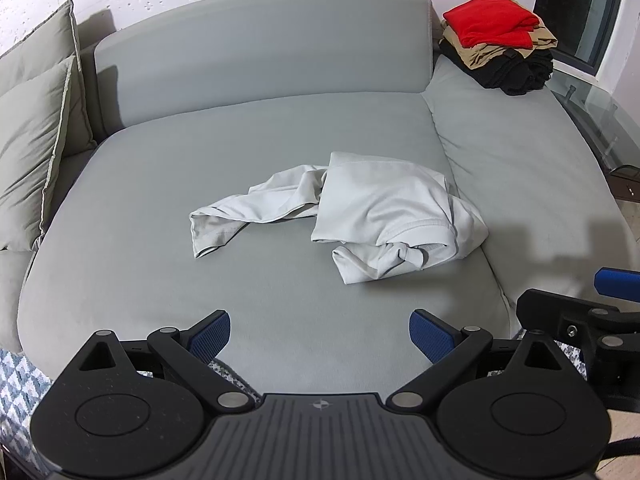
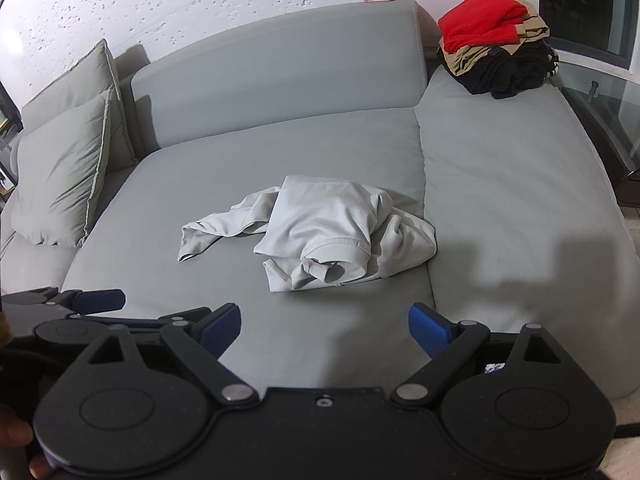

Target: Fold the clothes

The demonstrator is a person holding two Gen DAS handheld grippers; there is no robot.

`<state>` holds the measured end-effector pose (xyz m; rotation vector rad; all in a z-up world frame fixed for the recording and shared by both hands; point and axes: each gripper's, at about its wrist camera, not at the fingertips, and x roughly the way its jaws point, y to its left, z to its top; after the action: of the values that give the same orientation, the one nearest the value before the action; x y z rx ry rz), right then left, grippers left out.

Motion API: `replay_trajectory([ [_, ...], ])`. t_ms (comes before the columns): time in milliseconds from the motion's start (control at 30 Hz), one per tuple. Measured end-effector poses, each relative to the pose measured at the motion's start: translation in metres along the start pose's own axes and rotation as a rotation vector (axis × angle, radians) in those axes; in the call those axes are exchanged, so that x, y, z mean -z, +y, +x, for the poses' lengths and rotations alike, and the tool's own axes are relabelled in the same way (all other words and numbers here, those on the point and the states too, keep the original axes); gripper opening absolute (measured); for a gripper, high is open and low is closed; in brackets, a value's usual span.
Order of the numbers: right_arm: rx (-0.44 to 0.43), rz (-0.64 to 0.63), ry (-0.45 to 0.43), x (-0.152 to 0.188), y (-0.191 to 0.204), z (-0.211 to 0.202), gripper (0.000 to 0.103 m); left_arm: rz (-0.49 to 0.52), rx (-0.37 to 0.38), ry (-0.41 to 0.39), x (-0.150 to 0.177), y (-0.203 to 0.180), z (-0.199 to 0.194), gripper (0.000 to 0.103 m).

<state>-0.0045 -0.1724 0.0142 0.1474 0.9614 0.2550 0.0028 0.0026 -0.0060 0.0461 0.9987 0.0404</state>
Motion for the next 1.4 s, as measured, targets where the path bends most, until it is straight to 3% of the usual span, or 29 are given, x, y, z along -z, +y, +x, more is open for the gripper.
replay_trajectory([
  [1100,-0.009,0.01,0.008,0.0,-0.002,0.003,0.093,-0.011,-0.004,0.015,0.0,0.003,0.005,0.097],
  [1400,-0.01,0.069,-0.019,-0.004,-0.013,0.008,0.097,-0.031,-0.049,0.006,0.003,0.019,0.014,0.095],
])
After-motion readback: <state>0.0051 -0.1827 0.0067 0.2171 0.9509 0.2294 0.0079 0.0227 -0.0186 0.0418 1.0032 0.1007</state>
